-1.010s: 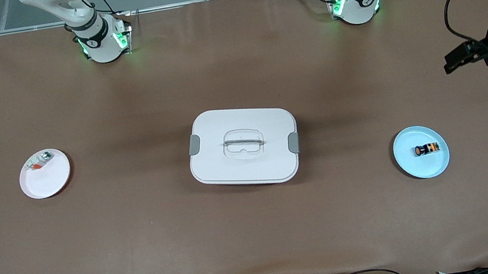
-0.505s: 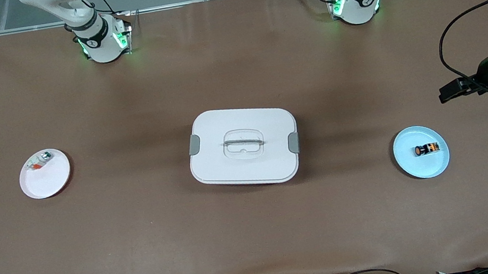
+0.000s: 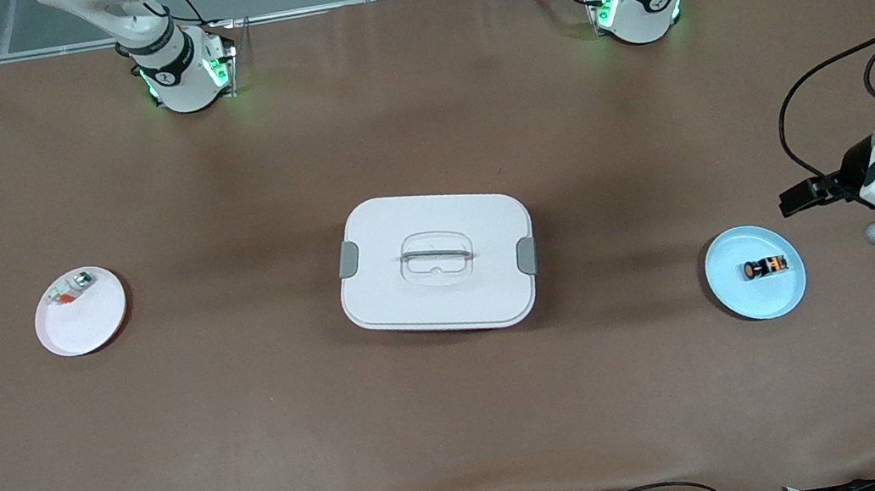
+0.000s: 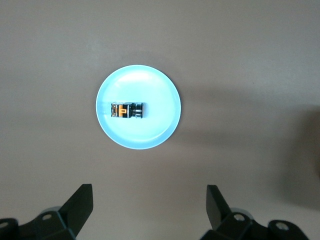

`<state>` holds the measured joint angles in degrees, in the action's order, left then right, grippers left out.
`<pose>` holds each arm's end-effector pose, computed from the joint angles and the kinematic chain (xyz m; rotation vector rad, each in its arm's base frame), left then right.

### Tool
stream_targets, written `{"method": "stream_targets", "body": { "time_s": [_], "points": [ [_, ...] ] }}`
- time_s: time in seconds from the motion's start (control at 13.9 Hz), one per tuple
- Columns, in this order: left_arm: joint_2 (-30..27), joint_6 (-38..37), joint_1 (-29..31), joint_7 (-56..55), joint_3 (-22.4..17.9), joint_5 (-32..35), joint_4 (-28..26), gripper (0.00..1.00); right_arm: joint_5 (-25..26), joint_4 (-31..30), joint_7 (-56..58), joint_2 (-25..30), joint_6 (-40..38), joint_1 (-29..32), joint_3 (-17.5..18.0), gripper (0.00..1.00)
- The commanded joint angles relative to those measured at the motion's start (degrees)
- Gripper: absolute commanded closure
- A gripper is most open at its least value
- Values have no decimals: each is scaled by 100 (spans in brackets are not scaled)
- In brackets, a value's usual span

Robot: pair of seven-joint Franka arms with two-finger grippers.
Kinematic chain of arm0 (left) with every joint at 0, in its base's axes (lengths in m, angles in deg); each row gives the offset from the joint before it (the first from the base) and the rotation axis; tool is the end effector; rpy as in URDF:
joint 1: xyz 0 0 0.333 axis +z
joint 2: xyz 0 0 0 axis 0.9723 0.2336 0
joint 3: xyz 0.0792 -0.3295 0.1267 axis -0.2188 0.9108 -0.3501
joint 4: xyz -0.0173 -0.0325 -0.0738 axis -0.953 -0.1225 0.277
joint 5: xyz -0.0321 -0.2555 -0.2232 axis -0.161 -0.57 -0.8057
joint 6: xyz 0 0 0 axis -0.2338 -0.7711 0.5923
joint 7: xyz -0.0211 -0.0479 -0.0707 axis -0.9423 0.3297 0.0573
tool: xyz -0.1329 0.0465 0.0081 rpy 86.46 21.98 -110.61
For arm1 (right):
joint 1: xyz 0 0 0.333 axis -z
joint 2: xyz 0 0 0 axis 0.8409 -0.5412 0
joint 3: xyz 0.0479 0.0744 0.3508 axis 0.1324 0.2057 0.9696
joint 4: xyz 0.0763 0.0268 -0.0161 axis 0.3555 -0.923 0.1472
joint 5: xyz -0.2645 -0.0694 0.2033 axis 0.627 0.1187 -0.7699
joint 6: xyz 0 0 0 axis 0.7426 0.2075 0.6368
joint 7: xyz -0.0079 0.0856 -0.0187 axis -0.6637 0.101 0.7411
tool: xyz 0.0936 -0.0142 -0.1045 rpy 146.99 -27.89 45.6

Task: Transfer orange switch to right arm and place
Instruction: 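Move the left gripper down over the orange switch on the blue plate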

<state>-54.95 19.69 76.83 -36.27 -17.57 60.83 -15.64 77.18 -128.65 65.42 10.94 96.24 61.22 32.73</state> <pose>0.5894 0.0060 0.4892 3.1336 0.1501 -0.0984 0.5060 -0.0633 0.6816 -3.0890 0.1362 -0.0550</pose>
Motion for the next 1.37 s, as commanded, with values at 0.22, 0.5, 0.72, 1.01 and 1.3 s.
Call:
{"method": "stream_targets", "body": {
  "time_s": [0.22, 0.5, 0.72, 1.01, 1.3],
  "points": [
    [522, 489, 115, 99, -7, 39, -23, 0, 0, -160, -5, 66, 172, 58, 33, 0],
    [637, 1147, 238, 99, -7, 312, -399, 0, 27, -293, -23, 128, 366, 49, 33, 0],
    [716, 1746, 353, 134, -7, 347, -804, 0, 27, -293, -31, 137, 392, 32, 42, 0],
    [1058, 2019, 484, 362, 10, 751, -875, 0, 27, -293, -75, 154, 419, -3, 86, 0],
    [1269, 2151, 634, 767, 28, 725, -902, 0, 27, -293, -75, 154, 419, -21, 68, 0]
  ]
}}
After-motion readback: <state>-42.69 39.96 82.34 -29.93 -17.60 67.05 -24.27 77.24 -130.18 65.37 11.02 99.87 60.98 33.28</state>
